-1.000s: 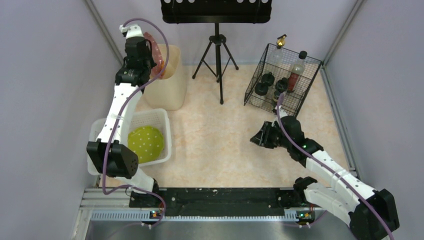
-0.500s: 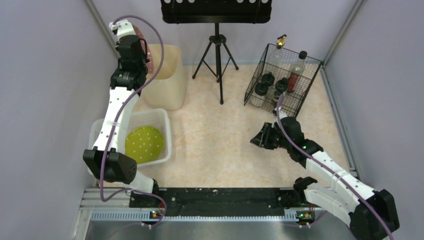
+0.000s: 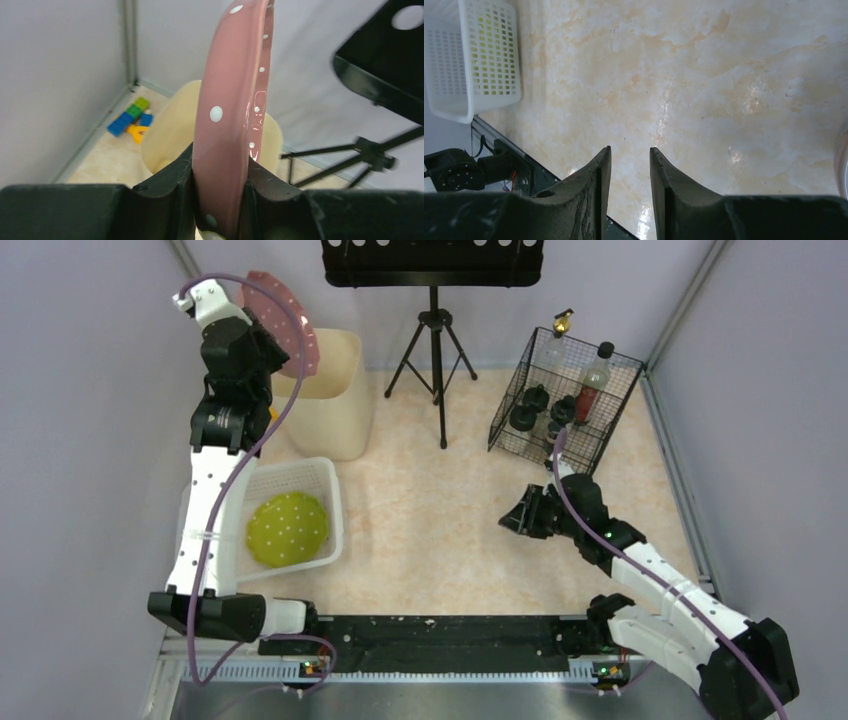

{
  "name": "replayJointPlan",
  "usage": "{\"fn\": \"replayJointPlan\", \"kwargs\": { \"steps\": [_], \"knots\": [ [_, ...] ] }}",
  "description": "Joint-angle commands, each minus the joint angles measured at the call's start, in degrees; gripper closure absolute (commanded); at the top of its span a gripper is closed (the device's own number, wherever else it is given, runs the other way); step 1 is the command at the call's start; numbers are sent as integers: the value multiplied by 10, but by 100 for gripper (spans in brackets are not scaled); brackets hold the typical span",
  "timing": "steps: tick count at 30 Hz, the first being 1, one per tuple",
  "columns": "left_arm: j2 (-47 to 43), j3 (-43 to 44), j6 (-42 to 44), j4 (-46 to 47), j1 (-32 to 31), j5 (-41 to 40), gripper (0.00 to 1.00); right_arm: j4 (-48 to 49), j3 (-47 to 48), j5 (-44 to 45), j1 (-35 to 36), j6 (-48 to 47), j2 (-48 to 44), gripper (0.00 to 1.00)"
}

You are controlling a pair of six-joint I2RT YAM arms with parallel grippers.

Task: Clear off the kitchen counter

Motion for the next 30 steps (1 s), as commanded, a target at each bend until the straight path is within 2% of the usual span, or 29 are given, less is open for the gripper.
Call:
{"fn": "replayJointPlan", "kwargs": {
  "steps": [1, 6, 15, 23, 30],
  "knots": [
    [-55, 24, -93, 65, -2, 115, 100, 20, -4, -7, -6, 2, -5, 66],
    [-73, -1, -150, 39, -2, 229, 100, 20, -8, -8, -6, 1, -10, 66],
    [-146, -148, -245, 62, -2, 413, 100, 25, -11, -16, -6, -2, -17, 66],
    [-216, -304, -296, 90, -2, 505, 100, 31, -19, -25, -6, -4, -23, 66],
    [-279, -423, -303, 86, -3, 512, 100, 42, -37, -32, -6, 1, -29, 66]
  ]
}}
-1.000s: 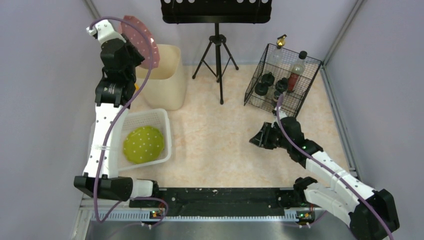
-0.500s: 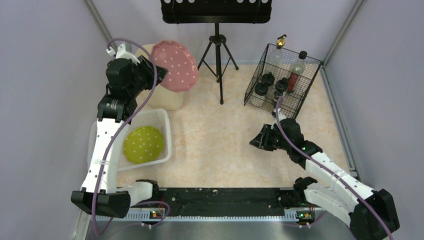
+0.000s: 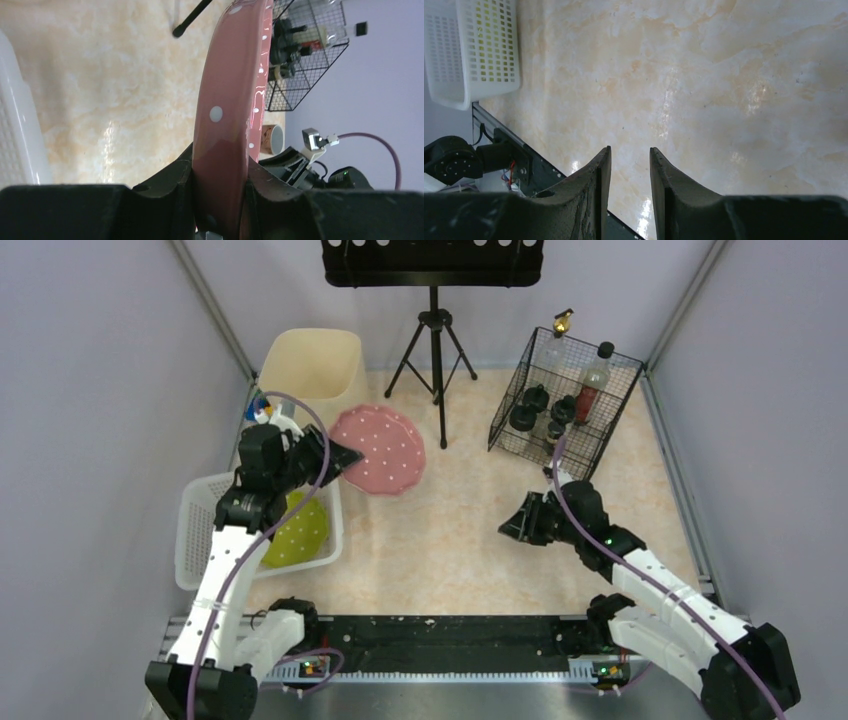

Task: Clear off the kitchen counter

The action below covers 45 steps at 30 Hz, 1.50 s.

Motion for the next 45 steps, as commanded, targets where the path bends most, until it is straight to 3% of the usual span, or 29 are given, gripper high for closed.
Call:
{"fn": "replayJointPlan", "kwargs": {
  "steps": [1, 13, 33, 45],
  "knots": [
    [-55, -36, -25, 101, -2, 33, 100, 28, -8, -11, -6, 1, -12, 66],
    [-122, -190, -46, 83, 20, -13, 100, 25, -18, -13, -6, -3, -19, 66],
    [-257, -308, -85, 109, 285, 136, 100, 42, -20, -24, -6, -14, 20, 66],
    [-330, -379, -168, 125, 351, 87, 100, 26, 5, -47, -5, -34, 52, 66]
  ]
}}
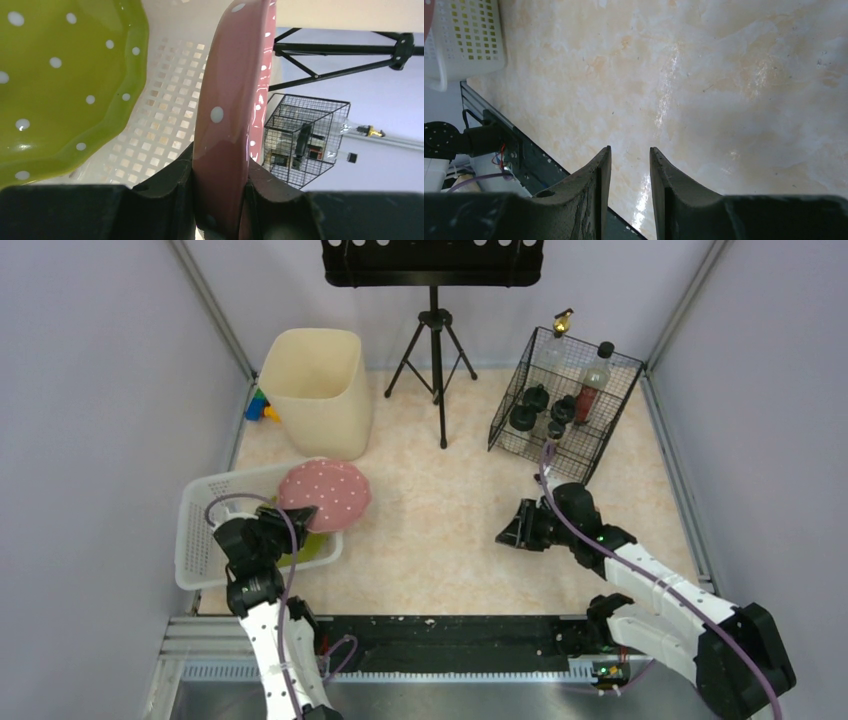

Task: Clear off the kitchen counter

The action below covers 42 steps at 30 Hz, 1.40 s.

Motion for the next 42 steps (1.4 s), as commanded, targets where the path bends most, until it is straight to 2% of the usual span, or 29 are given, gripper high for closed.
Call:
{"fn": "replayJointPlan", "kwargs": {
  "steps": [1, 5, 8, 13, 19, 35, 42],
  "knots": [
    [-31, -10, -52, 91, 23, -8, 100, 4, 29, -12, -5, -24, 6, 66],
    [-68, 10, -38, 20, 39, -68, 100, -3, 29, -19, -5, -30, 10, 66],
    [-81, 56, -11, -51, 42, -120, 100, -3, 29, -27, -4, -32, 11, 66],
    [-68, 147, 48, -150, 43, -251, 100, 9, 29, -39, -3, -30, 14, 67],
    [-20, 197, 90, -189, 43, -341, 100, 31, 29, -57, 3, -25, 22, 67],
    [65, 109, 96, -66, 43, -333, 100, 98, -12, -86, 8, -5, 22, 67],
    [149, 87, 108, 0, 45, -247, 100, 127, -14, -86, 8, -2, 29, 66]
  ]
}}
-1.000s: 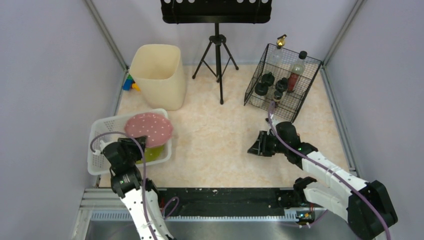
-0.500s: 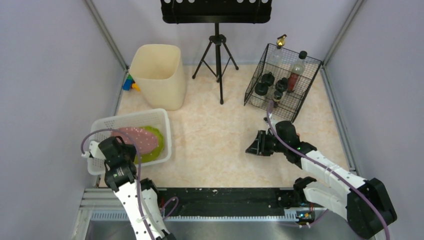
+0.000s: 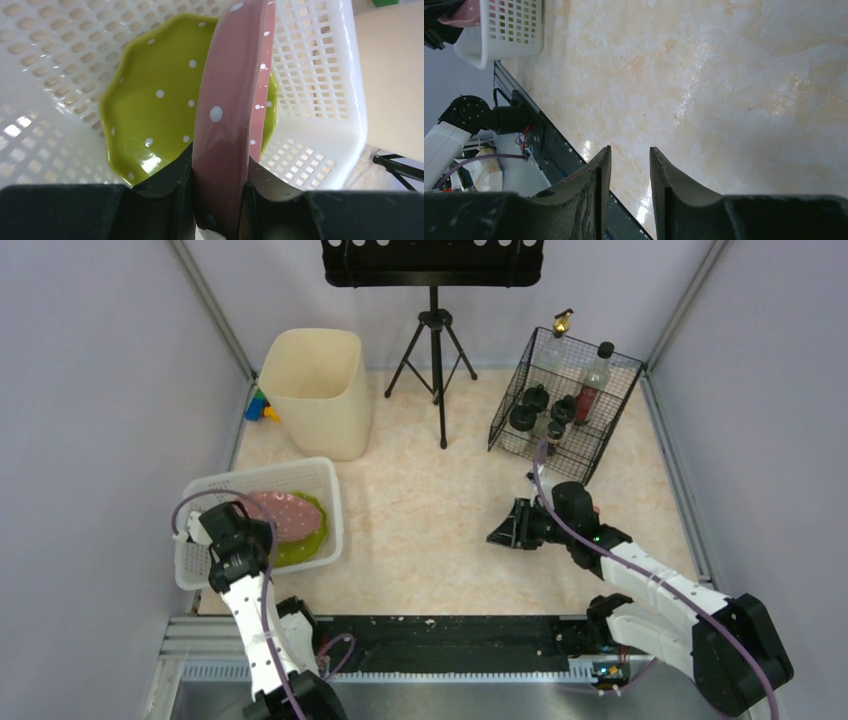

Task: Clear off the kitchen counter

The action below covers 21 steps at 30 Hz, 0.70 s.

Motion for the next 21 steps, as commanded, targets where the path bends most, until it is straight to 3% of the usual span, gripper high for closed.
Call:
{"fn": "replayJointPlan", "kwargs": {
  "steps": [1, 10, 11, 15, 21],
  "knots": [
    [53, 1, 9, 120, 4, 71, 100, 52, -2, -10, 3, 5, 6, 66],
    [136, -13, 43, 124, 5, 108, 100, 73, -9, -14, 3, 12, 13, 66],
    [144, -15, 45, 122, 4, 116, 97, 76, -10, -15, 3, 13, 15, 66],
    [187, -9, 72, 104, 5, 122, 69, 84, -15, -14, 3, 20, 12, 66],
    [285, 26, 97, 67, 3, 152, 61, 101, -28, -10, 3, 32, 8, 66]
  ]
}}
